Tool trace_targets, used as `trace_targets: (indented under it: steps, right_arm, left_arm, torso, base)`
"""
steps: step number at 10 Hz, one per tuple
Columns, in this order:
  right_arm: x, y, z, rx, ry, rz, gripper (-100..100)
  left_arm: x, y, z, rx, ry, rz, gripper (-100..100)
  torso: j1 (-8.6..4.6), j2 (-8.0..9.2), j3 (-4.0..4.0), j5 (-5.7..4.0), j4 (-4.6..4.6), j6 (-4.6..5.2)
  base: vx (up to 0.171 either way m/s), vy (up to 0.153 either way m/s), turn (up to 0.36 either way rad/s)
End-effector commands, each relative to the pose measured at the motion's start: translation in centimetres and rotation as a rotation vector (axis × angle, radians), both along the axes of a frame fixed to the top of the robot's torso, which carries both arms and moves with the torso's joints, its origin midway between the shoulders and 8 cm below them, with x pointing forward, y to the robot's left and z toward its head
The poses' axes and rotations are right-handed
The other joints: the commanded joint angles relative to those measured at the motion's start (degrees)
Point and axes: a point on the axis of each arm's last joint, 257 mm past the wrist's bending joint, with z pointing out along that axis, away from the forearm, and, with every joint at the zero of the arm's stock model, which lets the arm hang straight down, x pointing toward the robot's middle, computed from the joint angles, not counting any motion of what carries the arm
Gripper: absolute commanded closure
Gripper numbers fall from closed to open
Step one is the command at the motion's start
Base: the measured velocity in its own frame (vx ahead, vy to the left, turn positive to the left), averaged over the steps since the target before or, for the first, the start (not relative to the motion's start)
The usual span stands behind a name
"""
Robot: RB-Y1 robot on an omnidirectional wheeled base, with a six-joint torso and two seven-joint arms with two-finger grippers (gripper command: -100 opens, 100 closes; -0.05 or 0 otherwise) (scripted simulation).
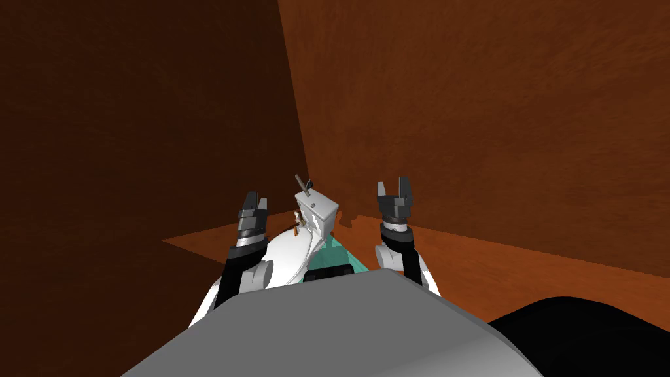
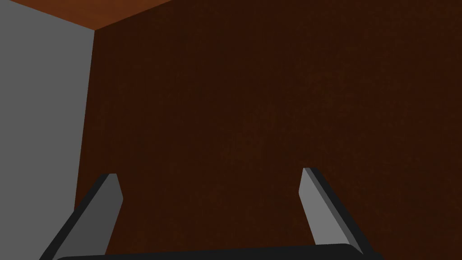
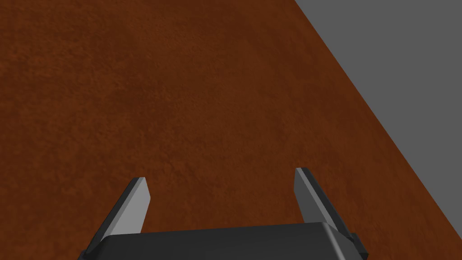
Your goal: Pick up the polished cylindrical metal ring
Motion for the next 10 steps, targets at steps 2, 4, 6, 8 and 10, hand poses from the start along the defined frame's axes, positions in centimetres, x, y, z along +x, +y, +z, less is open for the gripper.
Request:
trace_targets:
  steps: [2,4,6,8,10]
  right_arm:
    - [0.0,0.0,0.0,0.0,0.0,0.0,0]
    - [0.0,0.0,0.0,0.0,0.0,0.0,0]
    - [0.0,0.0,0.0,0.0,0.0,0.0,0]
    - [0.0,0.0,0.0,0.0,0.0,0.0,0]
    - [0.0,0.0,0.0,0.0,0.0,0.0,0]
  left_arm:
    - [1.2,-0.6,-1.2,0.041,0.036,-0.032,-100]
    - [2.9,-0.9,-2.9,0.063,0.083,-0.057,-100]
    - [4.0,-1.0,-3.9,0.07,0.111,-0.068,-100]
    - [6.2,-1.3,-5.7,0.075,0.164,-0.085,-100]
    - [7.7,-1.4,-7.2,0.073,0.202,-0.093,-100]
  torso:
    - [0.0,0.01,0.01,0.0,0.0,0.0]
    - [-0.02,0.04,0.02,0.0,0.01,0.01]
    - [-0.06,0.08,0.04,-0.01,0.01,0.0]
    - [-0.06,0.06,0.03,-0.01,0.01,0.0]
    - [-0.07,0.07,0.04,-0.02,0.02,0.0]
  base:
    - [-0.009,-0.009,0.002]
    - [-0.02,-0.015,0.002]
    - [-0.024,-0.018,0.002]
    - [-0.025,-0.018,0.002]
    - [-0.023,-0.02,0.002]
